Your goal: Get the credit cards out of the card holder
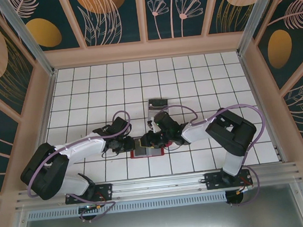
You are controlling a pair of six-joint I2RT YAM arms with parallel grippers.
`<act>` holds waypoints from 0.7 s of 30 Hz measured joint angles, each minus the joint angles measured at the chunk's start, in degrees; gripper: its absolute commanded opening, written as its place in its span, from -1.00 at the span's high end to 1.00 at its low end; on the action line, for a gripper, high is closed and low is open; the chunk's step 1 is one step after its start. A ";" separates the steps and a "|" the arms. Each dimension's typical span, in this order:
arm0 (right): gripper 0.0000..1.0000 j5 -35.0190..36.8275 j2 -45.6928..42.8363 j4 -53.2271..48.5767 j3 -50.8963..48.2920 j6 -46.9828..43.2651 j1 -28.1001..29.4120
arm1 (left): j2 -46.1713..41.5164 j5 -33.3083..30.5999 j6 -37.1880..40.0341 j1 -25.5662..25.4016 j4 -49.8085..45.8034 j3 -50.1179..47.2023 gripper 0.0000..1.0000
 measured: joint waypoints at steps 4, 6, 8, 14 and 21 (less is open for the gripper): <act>0.33 -0.02 0.02 3.21 -0.72 0.28 -0.02 | 0.17 -0.02 0.17 0.04 0.00 0.00 0.37; 0.33 -0.04 0.02 4.90 -1.51 0.63 -0.02 | 0.24 -0.07 0.20 0.04 -0.02 0.00 0.37; 0.33 -0.04 -0.02 6.03 -2.34 1.11 -0.02 | 0.31 -0.13 0.22 0.04 -0.02 0.00 0.38; 0.39 -0.31 -2.19 6.54 -4.22 1.70 -0.02 | 0.85 -0.50 0.39 0.04 -0.33 0.35 0.38; 0.47 -0.70 -3.10 6.95 -4.72 2.01 -0.02 | 1.11 -0.68 0.42 0.04 -0.68 0.66 0.38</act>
